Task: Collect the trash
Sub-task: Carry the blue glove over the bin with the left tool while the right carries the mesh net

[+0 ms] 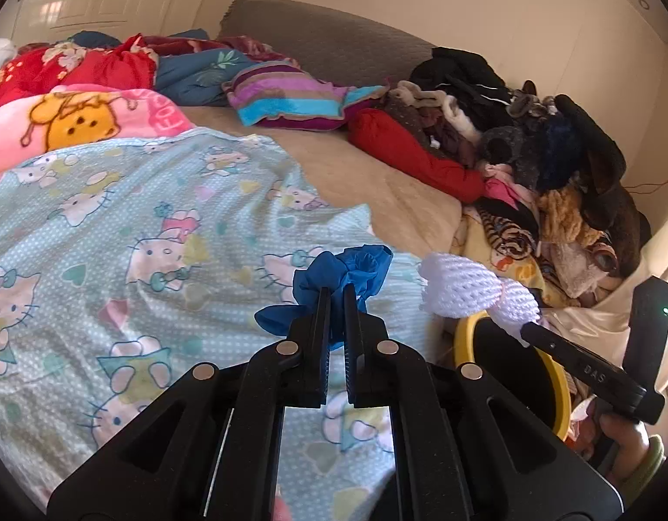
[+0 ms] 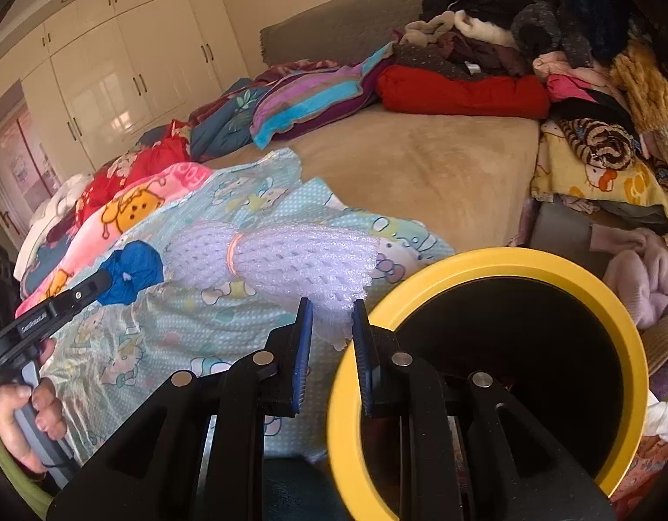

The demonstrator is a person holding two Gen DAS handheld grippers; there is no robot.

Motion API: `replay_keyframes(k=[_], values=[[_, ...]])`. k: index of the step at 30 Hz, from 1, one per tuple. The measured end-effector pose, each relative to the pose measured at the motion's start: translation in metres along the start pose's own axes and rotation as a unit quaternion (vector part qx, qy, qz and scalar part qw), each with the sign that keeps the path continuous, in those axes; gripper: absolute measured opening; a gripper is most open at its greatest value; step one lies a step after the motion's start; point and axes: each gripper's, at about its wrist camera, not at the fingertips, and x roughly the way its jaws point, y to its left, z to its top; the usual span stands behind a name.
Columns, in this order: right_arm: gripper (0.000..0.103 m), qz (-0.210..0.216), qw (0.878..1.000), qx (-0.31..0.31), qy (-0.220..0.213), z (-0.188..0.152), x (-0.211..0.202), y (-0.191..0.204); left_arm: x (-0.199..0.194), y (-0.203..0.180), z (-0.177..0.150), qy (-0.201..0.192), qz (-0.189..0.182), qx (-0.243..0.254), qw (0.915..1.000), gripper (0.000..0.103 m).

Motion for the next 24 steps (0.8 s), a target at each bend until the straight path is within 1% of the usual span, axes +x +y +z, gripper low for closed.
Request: replay_keyframes(k=[11,18,24], values=[[0.018,-0.009,1.0,0.013,-0.02,0.006,-0.024,-0.019,-0.009,-0.029,-0.005,-0.003,-0.021,0.024,0.9995,0.002],[0.018,-0.03,0.999,0.017,-0.027,0.006,-0.039,-0.034,-0.012,-0.052,-0.008,-0.004,-0.038,0.043,0.9983,0.002],[0.018,-0.038,0.998,0.029,-0.029,0.002,-0.045,-0.044,-0.013,-0.073,-0.011,-0.003,-0.052,0.059,0.9969,0.002]])
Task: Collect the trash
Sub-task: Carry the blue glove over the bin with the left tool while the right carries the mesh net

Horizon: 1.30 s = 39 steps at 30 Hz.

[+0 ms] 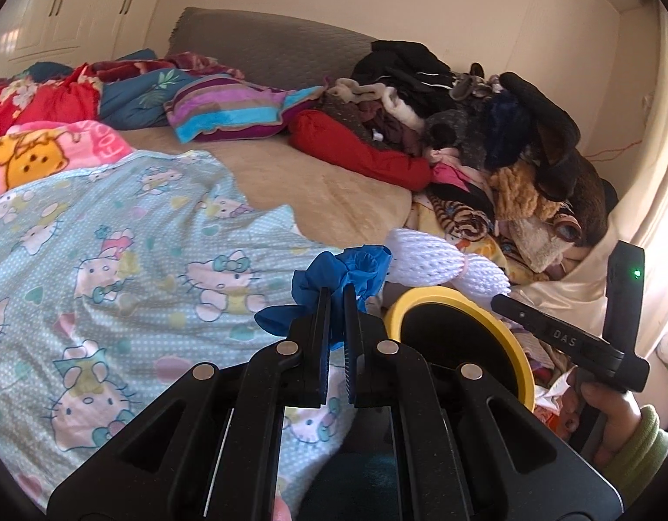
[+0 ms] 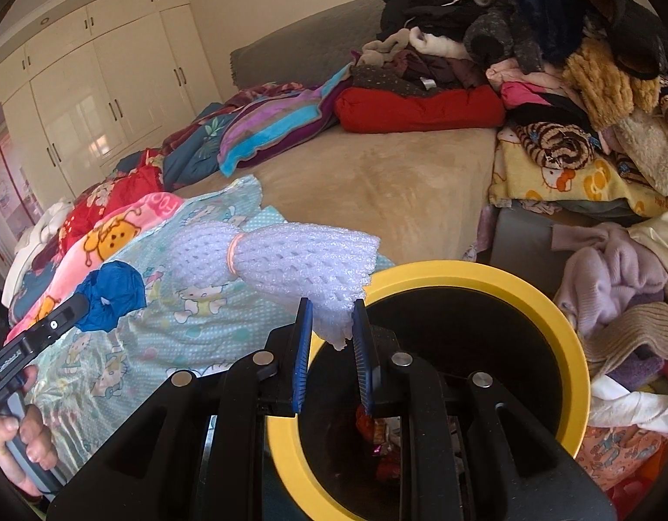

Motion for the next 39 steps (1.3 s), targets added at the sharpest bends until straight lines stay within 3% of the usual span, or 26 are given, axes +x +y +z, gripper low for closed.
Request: replay_keyframes(k=[23,39], values=[[0.018,-0.056,0.997,0.059,-0.013,-0.004,-0.02,-0.076,0.018,-0.061,-0.013,0.021,-0.043,0.062,0.9969,0.002],[0.018,-0.093,0.993,0.076,0.013,-0.018,-0.009,-0.107,0.041,-0.105,-0.034,0.051,-0.076,0.11,0.9897,0.002]])
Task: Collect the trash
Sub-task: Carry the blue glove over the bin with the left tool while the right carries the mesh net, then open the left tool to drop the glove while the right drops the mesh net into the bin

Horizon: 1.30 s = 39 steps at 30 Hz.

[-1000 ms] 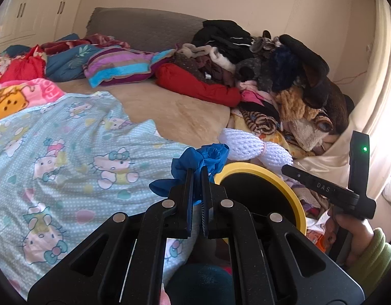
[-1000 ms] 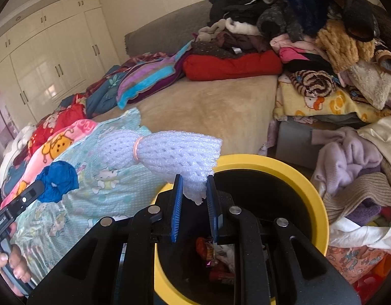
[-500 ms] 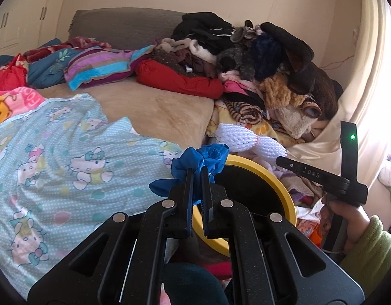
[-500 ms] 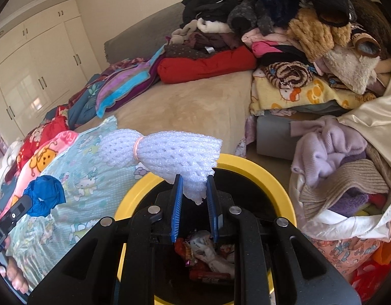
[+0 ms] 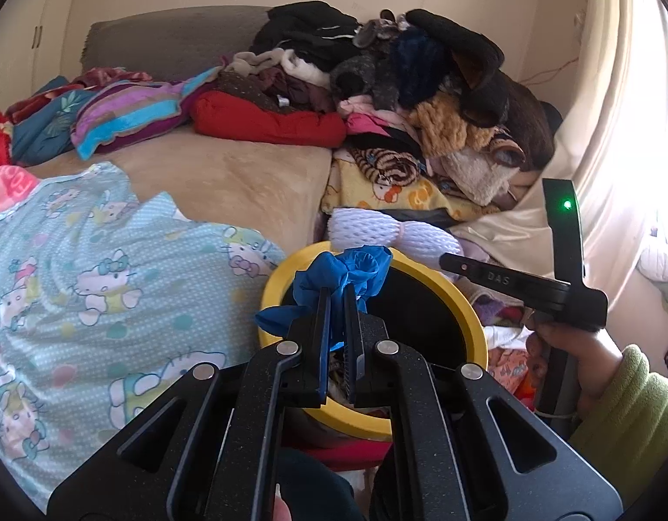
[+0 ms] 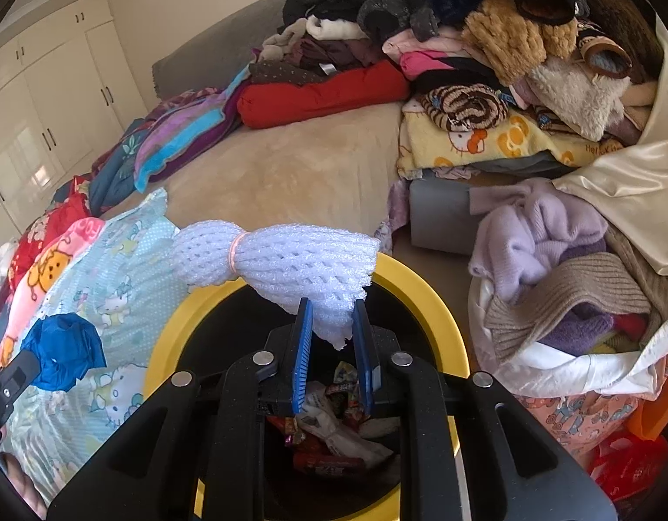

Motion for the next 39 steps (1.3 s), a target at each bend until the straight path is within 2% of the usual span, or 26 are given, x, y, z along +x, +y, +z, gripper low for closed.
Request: replay_keyframes(k=[17,33,34,36,38,39], values=[[0.018,-0.002,0.999,0.027,0.022,-0.009,0.015,-0.02,0.037,-0.023,-0.016,0.046,-0.019,0.028,0.9984,0.002],[0.023,0.0,0.998,0.039,0.041,-0.014,0.026,-0.028,0.076,-0.027,-0.015,0.075,-0.029,0.016,0.9966,0.002],[0.023,0.0,0.998,0.041,0.041,-0.015,0.026,-0.029,0.077,-0.026,-0.015,0.078,-0.029,0.014,0.9965,0.004],[0.023,0.001,0.998,0.044,0.043,-0.015,0.027,-0.031,0.079,-0.025,-0.014,0.08,-0.026,0.011,0.9964,0.016],[0.026,0.001,0.998,0.045,0.045,-0.015,0.027,-0.032,0.079,-0.023,-0.014,0.083,-0.022,0.008,0.9963,0.038],[0.03,0.002,0.998,0.045,0.045,-0.015,0.027,-0.032,0.078,-0.022,-0.014,0.083,-0.015,0.008,0.9964,0.041]])
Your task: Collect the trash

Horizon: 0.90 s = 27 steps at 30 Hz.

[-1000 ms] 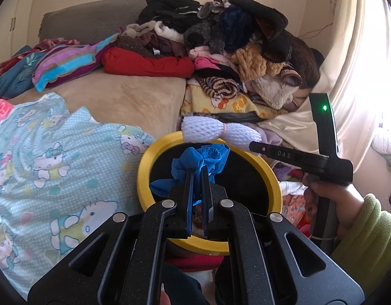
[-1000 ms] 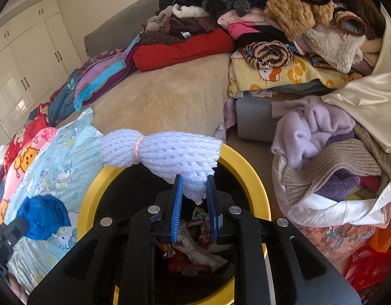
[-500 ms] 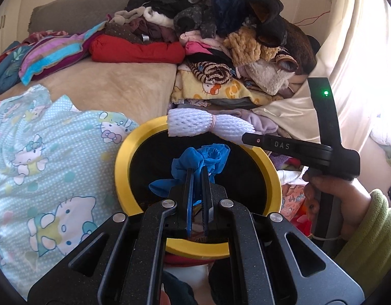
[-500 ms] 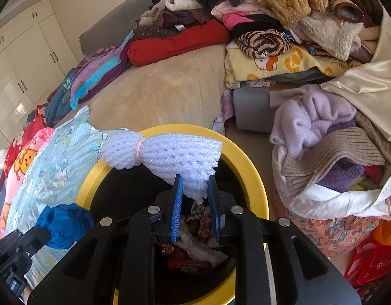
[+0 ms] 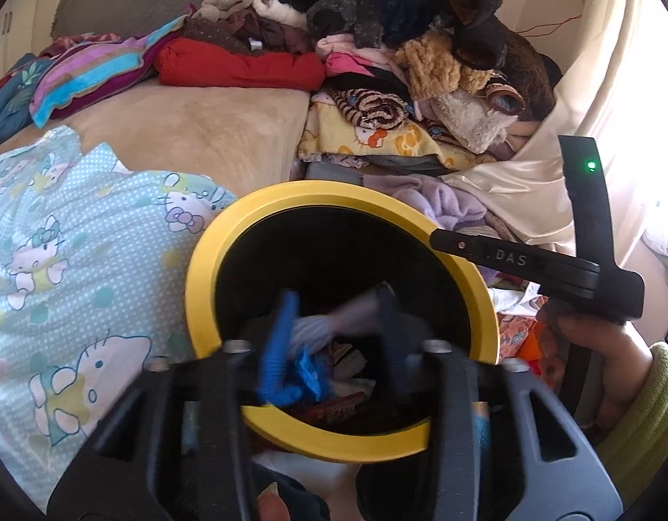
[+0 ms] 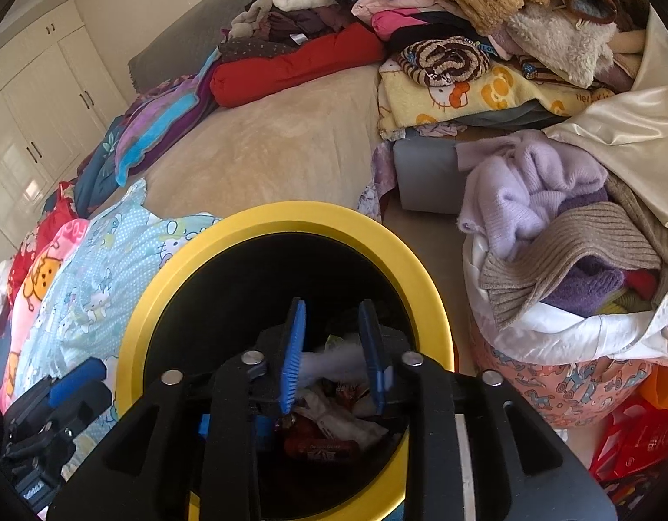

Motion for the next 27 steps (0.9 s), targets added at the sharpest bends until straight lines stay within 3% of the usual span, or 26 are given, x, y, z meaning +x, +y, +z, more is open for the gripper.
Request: replay_keyframes(k=[5,10,12,21,27], values=[[0.049,-0.003,1.0,-0.01,-0.002,0.001,-0.003,0.006,-0.009,0.006,0.002,-0.004,0.022,-0.007,0.9997,0.069],[0.076,-0.018,1.0,-0.018,-0.008,0.001,-0.011,0.018,-0.022,0.012,0.006,-0.012,0.041,-0.012,0.999,0.083],[0.079,-0.015,1.0,-0.016,-0.013,0.0,-0.016,0.023,-0.028,0.015,0.008,-0.015,0.048,-0.013,0.9986,0.092],[0.09,-0.017,1.0,0.002,-0.008,-0.003,-0.03,0.039,-0.058,0.037,0.009,-0.033,0.092,-0.031,0.9947,0.092],[0.092,0.016,0.999,0.046,0.019,-0.01,-0.035,0.05,-0.078,0.056,0.008,-0.046,0.106,-0.066,0.9912,0.092]])
